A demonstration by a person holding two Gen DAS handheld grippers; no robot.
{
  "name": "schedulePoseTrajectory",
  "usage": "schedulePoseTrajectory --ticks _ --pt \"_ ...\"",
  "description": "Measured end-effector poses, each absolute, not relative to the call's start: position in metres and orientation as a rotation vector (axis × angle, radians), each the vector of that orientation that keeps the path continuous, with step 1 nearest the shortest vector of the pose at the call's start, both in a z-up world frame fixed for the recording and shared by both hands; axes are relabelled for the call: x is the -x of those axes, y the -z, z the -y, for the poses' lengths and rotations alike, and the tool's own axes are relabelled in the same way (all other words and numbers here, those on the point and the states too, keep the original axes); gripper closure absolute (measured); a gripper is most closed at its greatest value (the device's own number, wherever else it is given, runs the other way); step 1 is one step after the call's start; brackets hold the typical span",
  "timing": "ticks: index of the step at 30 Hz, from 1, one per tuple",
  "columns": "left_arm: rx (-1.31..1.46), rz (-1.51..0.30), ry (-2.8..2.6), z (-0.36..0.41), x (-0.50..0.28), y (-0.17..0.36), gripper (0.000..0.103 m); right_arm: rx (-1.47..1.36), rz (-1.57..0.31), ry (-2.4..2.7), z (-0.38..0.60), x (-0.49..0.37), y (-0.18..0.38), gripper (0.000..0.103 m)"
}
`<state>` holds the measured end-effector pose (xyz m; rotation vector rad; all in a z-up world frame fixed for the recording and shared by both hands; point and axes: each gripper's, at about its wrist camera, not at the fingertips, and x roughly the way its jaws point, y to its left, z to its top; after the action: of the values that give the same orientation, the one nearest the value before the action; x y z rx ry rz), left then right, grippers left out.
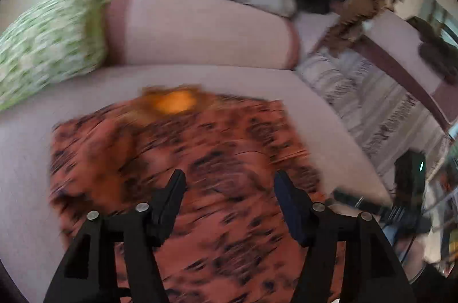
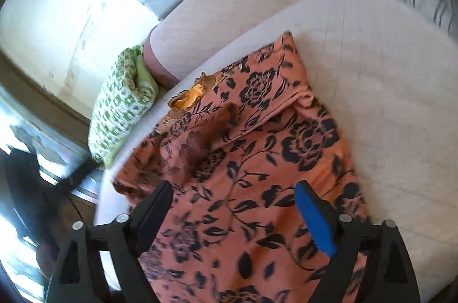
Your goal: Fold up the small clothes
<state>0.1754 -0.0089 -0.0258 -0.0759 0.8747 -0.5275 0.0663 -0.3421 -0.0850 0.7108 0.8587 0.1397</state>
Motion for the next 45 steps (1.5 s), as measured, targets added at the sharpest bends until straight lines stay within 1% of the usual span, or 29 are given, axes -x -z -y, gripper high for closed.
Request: schedulePoseTrajectory --ticks 2,6,8,10,11,12,13,14,15,16,19,21,22,23,24,26,28,30,32,33,35,36,37,38,41,43,45 --pt "0.066 -0.873 0.438 -0.031 -0.173 0.037 0.037 -0.747 -0.882 -0.185 0.338 -0.082 0.09 0.013" --pt "0.031 -0.891 0.184 -0.11 -0.198 0.071 0.037 -0.811 -0.93 -0.273 0.318 -0.125 0.097 0.013" --pt "0.056 -0.932 0.15 -0.128 -0.209 0.086 0.037 -0.799 -0.96 -0.233 0.309 -0.149 0.099 0.013" --pt "0.07 -0.955 0.139 -0.139 -0.219 0.1 0.037 -0.709 -1.004 -0.191 0.299 -0.169 0.102 0.013" --pt "0.071 -0.956 0.138 -0.142 -0.223 0.104 0.037 -0.669 -1.022 -0.155 0.295 -0.181 0.105 0.015" --pt "0.083 -0.955 0.137 -0.146 -0.226 0.108 0.037 -0.643 -1.045 -0.15 0.291 -0.191 0.109 0.021" --pt "0.113 -0.954 0.135 -0.15 -0.229 0.112 0.037 -0.576 -1.081 -0.152 0.282 -0.202 0.113 0.045" --pt "0.15 -0.954 0.14 -0.153 -0.233 0.115 0.037 -0.524 -1.113 -0.14 0.275 -0.207 0.116 0.055" --pt "0.197 -0.953 0.154 -0.157 -0.235 0.117 0.037 -0.472 -1.159 -0.135 0.266 -0.213 0.123 0.056" --pt "0.224 -0.955 0.16 -0.159 -0.236 0.121 0.037 -0.447 -1.179 -0.139 0.261 -0.217 0.128 0.066" --pt "0.2 -0.966 0.139 -0.159 -0.241 0.13 0.037 -0.361 -1.198 -0.145 0.248 -0.219 0.129 0.087" --pt "0.152 -0.983 0.119 -0.154 -0.241 0.136 0.038 -0.293 -1.159 -0.151 0.238 -0.218 0.111 0.09" --pt "0.143 -0.989 0.103 -0.154 -0.244 0.141 0.043 -0.248 -1.121 -0.151 0.233 -0.219 0.097 0.091" --pt "0.154 -0.992 0.093 -0.156 -0.245 0.144 0.05 -0.185 -1.063 -0.142 0.227 -0.22 0.077 0.091" --pt "0.171 -0.995 0.084 -0.158 -0.245 0.146 0.053 -0.138 -1.011 -0.131 0.223 -0.221 0.058 0.091" --pt "0.206 -0.992 0.074 -0.163 -0.244 0.15 0.053 -0.012 -0.862 -0.092 0.213 -0.22 0.015 0.091" --pt "0.184 -0.982 0.076 -0.16 -0.24 0.151 0.053 0.084 -0.769 -0.047 0.211 -0.218 0.0 0.09" --pt "0.147 -0.981 0.074 -0.154 -0.239 0.15 0.053 0.074 -0.819 -0.045 0.22 -0.233 0.021 0.083" --pt "0.152 -0.984 0.087 -0.152 -0.236 0.145 0.053 -0.002 -1.001 -0.042 0.24 -0.256 0.077 0.055" --pt "0.146 -0.977 0.095 -0.153 -0.233 0.138 0.053 -0.042 -1.088 -0.017 0.251 -0.259 0.104 0.051" --pt "0.132 -0.93 0.106 -0.156 -0.223 0.12 0.053 -0.111 -1.121 -0.014 0.264 -0.253 0.121 0.05" --pt "0.126 -0.9 0.103 -0.16 -0.219 0.109 0.052 -0.134 -1.113 -0.022 0.267 -0.248 0.121 0.048" --pt "0.129 -0.877 0.097 -0.163 -0.22 0.101 0.047 -0.145 -1.097 -0.033 0.271 -0.244 0.116 0.041" --pt "0.136 -0.861 0.092 -0.166 -0.224 0.096 0.043 -0.149 -1.076 -0.038 0.273 -0.242 0.11 0.038" --pt "0.14 -0.881 0.095 -0.164 -0.253 0.099 0.043 -0.218 -0.996 -0.058 0.283 -0.249 0.087 0.035" --pt "0.121 -0.935 0.1 -0.155 -0.278 0.116 0.043 -0.35 -0.98 -0.133 0.288 -0.264 0.085 0.035" --pt "0.137 -1.013 0.111 -0.151 -0.296 0.139 0.052 -0.468 -0.975 -0.246 0.289 -0.273 0.095 0.035"
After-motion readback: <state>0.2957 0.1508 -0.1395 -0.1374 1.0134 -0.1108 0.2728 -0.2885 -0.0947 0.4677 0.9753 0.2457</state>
